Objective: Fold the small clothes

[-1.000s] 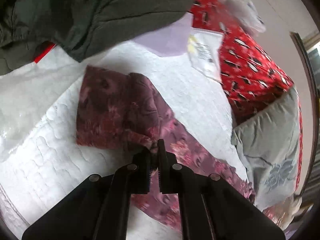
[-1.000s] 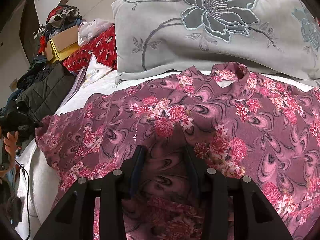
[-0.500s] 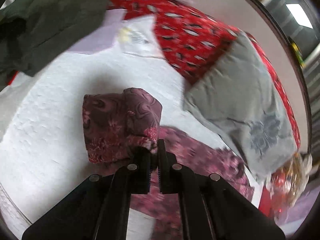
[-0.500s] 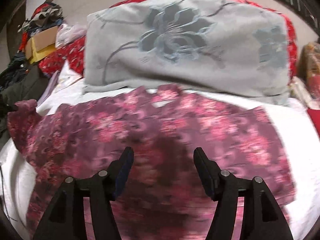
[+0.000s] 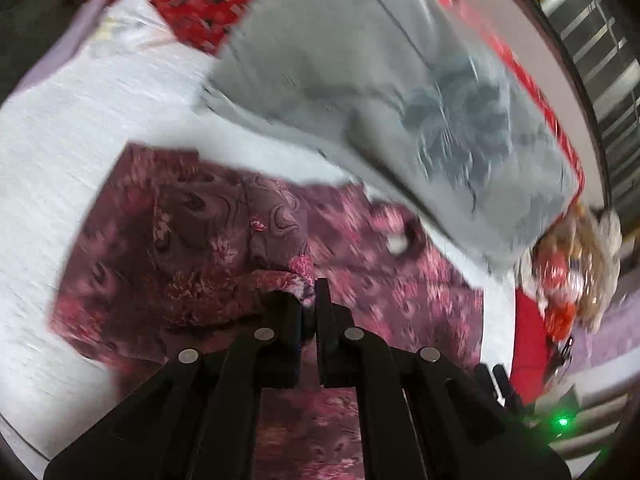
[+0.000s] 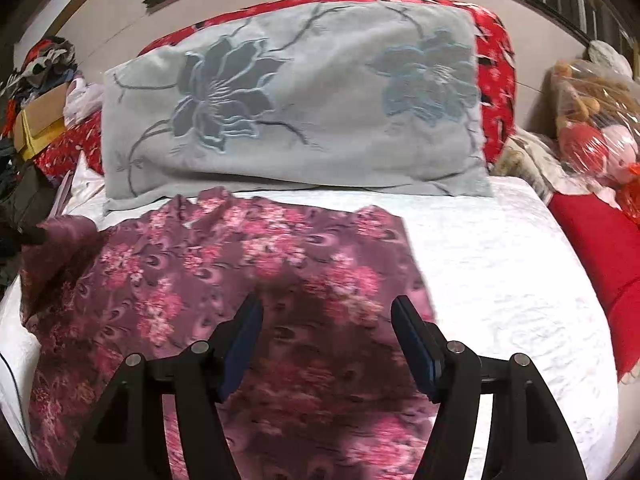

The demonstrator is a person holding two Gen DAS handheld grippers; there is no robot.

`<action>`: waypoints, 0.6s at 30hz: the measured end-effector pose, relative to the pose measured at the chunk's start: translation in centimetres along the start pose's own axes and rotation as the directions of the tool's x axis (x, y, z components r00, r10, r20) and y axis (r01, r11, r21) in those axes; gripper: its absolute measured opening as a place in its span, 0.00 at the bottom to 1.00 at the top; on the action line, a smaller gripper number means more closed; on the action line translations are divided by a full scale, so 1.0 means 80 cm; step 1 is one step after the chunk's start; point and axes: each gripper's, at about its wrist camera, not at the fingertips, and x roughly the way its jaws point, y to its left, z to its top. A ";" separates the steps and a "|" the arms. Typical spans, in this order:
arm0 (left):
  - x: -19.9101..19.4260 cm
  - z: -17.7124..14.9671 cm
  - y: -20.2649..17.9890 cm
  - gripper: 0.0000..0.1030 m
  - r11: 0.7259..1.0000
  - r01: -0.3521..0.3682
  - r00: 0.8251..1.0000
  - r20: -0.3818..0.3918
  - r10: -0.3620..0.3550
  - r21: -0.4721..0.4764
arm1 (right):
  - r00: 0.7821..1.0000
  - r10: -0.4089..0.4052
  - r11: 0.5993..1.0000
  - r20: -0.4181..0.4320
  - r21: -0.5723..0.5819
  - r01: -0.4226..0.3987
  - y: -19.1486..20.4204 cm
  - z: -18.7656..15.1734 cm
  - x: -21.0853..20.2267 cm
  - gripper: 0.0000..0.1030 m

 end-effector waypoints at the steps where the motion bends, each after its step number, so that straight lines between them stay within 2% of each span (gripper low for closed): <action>1: 0.010 -0.007 -0.008 0.03 1.000 -0.003 1.000 -0.017 0.003 0.008 | 1.000 -0.004 1.000 -0.004 0.005 0.004 -0.006 -0.001 -0.001 0.67; 4: 0.048 -0.035 -0.035 0.04 0.996 -0.055 0.996 -0.061 0.059 0.063 | 1.000 -0.011 1.000 -0.026 0.014 0.011 -0.020 -0.006 0.002 0.69; 6: 0.072 -0.053 -0.049 0.06 0.987 -0.120 0.988 -0.080 0.129 0.111 | 0.998 -0.014 1.000 -0.054 0.013 0.015 -0.027 -0.013 0.008 0.69; 8: 0.079 -0.065 -0.058 0.12 0.974 -0.162 0.984 -0.047 0.171 0.155 | 0.996 -0.017 1.000 -0.083 0.016 0.019 -0.033 -0.020 0.015 0.69; 9: 0.077 -0.067 -0.062 0.20 0.971 -0.162 0.985 -0.037 0.171 0.173 | 0.995 -0.016 1.000 -0.094 0.024 0.018 -0.038 -0.024 0.017 0.69; 10: 0.074 -0.069 -0.067 0.35 0.970 -0.148 0.986 -0.044 0.159 0.194 | 0.995 -0.014 0.999 -0.100 0.030 0.017 -0.040 -0.026 0.017 0.69; 11: 0.070 -0.070 -0.070 0.42 0.970 -0.134 0.987 -0.058 0.149 0.203 | 0.994 -0.012 0.999 -0.106 0.042 0.016 -0.044 -0.029 0.017 0.69; 13: 0.045 -0.072 -0.068 0.45 0.976 -0.098 0.991 -0.066 0.113 0.196 | 0.994 -0.002 0.998 -0.107 0.067 0.010 -0.051 -0.029 0.014 0.69; 15: 0.012 -0.072 -0.053 0.46 0.984 -0.034 0.998 -0.052 0.043 0.173 | 0.996 0.023 0.996 -0.089 0.086 -0.015 -0.052 -0.026 0.006 0.69; 18: -0.043 -0.068 0.011 0.59 0.999 0.018 1.000 0.019 -0.019 0.043 | 0.994 0.102 0.991 -0.041 0.086 -0.098 -0.039 -0.016 -0.007 0.69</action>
